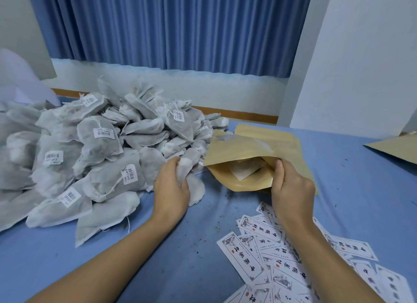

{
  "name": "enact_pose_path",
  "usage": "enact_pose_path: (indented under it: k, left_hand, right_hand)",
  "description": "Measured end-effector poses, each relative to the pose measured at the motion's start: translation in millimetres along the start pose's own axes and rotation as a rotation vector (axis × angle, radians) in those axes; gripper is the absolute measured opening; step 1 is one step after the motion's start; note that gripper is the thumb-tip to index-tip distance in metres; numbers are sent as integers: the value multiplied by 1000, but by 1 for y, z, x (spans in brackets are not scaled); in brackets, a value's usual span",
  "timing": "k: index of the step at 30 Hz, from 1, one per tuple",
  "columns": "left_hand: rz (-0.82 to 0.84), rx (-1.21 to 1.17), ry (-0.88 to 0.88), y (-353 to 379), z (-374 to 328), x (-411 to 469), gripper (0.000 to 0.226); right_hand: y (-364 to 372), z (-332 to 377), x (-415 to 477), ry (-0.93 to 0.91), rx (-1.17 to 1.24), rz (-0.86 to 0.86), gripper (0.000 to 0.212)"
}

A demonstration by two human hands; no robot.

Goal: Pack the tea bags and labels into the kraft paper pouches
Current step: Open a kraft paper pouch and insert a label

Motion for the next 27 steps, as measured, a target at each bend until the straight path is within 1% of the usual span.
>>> enact_pose_path:
  k: [2,3,5,7,9,11,13,15,16,17,18,20,21,22,24,27]
  left_hand:
    - [-53,-117,-57,-8,5,3,32]
    - [-65,-161,-90,-10,9,4,29]
    - [-56,-274,-143,-8,13,4,28]
    - [-101,-445,-131,-14,3,2,28]
    - [-230,-604,23,-32,-20,-4,27]
    - [-281,-622,266,-43,-46,-14,28]
    - [-217,-480,598,-38,-75,-35,31]
    - [-85,-277,911,-14,-96,-62,30]
    - [-32,-191,1004,0,-102,-71,27]
    - [9,-124,1058,12,-106,-77,24]
    - [45,-59,1077,23,-109,-79,23]
    - [122,83,1037,43,-115,-73,34]
    - [190,160,970,54,-116,-65,35]
    - [265,214,861,65,-114,-54,31]
    - [387,302,658,87,-109,-33,15]
    - [427,328,493,108,-114,-7,5]
  right_hand:
    - [3,2,-1,1,-16,29,30]
    - [5,2,-1,2,-21,41,31]
    - [5,4,-1,-3,-21,42,32]
    - [5,6,-2,-12,-20,32,32]
    - [5,7,-1,-18,-21,25,33]
    - [6,6,-2,-7,-14,35,33]
    - [7,7,-2,-3,-13,35,32]
    - [7,9,-2,-7,-19,24,30]
    - [7,10,-2,-12,-15,19,28]
    - [7,10,-3,-16,-4,20,28]
    - [7,10,-3,-19,8,22,27]
    - [7,10,-3,-33,11,14,26]
    - [7,11,-5,-42,8,6,26]
    - [6,12,-6,-53,10,-5,27]
    - [6,13,-8,-77,32,-25,30]
    - [8,13,-7,-91,86,-17,31]
Point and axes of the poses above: each hand's wrist, its own x-axis towards the middle knuckle, its own y-axis out of the palm, z = x × y, the point moved 8 cm from there along x, towards the middle knuckle, and after that the axes turned 3 degrees about -y, right-handed, at the moved point
